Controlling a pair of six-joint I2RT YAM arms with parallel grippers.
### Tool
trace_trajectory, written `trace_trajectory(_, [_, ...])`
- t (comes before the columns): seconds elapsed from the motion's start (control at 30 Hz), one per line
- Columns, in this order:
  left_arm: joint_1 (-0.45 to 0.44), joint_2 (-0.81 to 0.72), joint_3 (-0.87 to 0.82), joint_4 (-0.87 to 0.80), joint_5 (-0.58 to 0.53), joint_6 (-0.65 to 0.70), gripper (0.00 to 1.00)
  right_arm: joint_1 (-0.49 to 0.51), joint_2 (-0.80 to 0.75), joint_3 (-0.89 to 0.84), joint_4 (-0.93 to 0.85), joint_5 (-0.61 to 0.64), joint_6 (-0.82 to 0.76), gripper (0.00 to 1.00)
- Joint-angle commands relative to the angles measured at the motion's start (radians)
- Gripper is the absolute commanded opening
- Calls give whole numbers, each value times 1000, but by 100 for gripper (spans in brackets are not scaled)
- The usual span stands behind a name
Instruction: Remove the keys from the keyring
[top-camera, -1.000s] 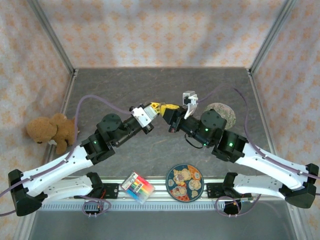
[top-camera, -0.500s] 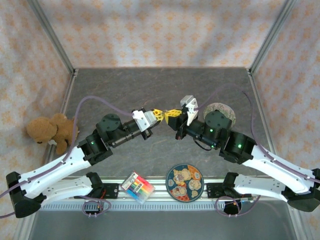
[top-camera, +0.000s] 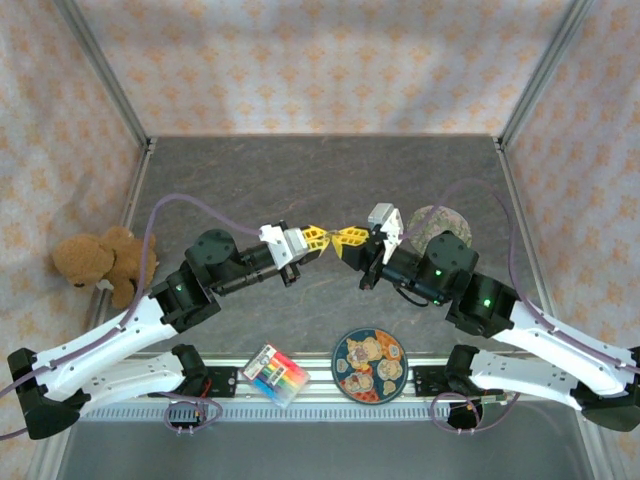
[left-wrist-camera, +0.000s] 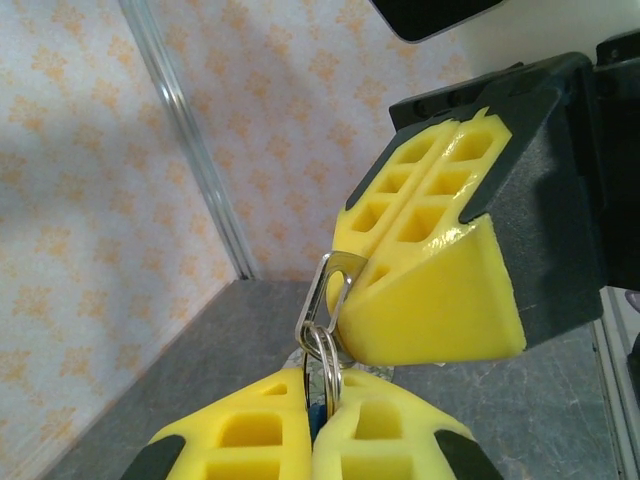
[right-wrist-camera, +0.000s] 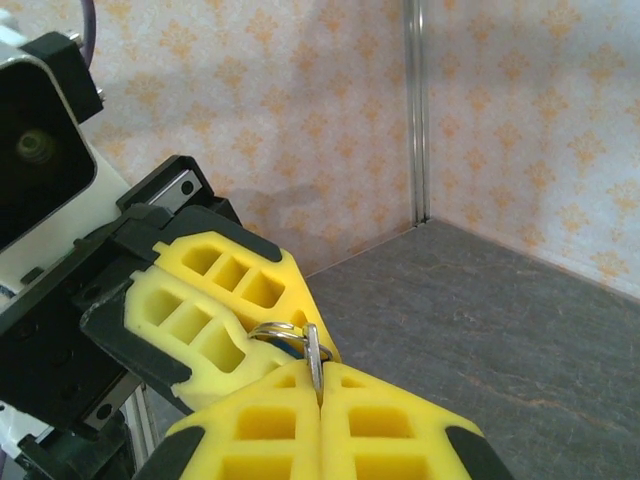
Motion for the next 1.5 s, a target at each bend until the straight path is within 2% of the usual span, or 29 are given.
trace_trajectory(0.0, [19,-62,8,132,32,-42,0,-19,-45,-46,-10,38,-56,0])
trace_trajectory(0.47, [105,-61,11,210,111,-178,0,-8,-107,-120,62,-59,-84,0])
trace_trajectory(0.57, [124,-61,1,249,126,-209,0,-5,-119,-135,78,-32,-76,0])
trace_trajectory(0.73, [126,-44,-1,265,167,-211,0,-4,-108,-150,121,31,-54,0])
trace_trajectory(1.0, [106,-16,39,170,217,-148,0,-3,-37,-77,87,1,-26,0])
trace_trajectory(1.1, [107,-24,36,154,212,-124,0,-4,-53,-75,83,14,-10,7])
trace_trajectory(1.17, [106,-28,34,145,210,-110,0,-5,-75,-80,80,31,-1,21])
trace_trajectory(1.47, [93,-35,35,104,209,-58,0,-15,-77,-16,12,48,59,58])
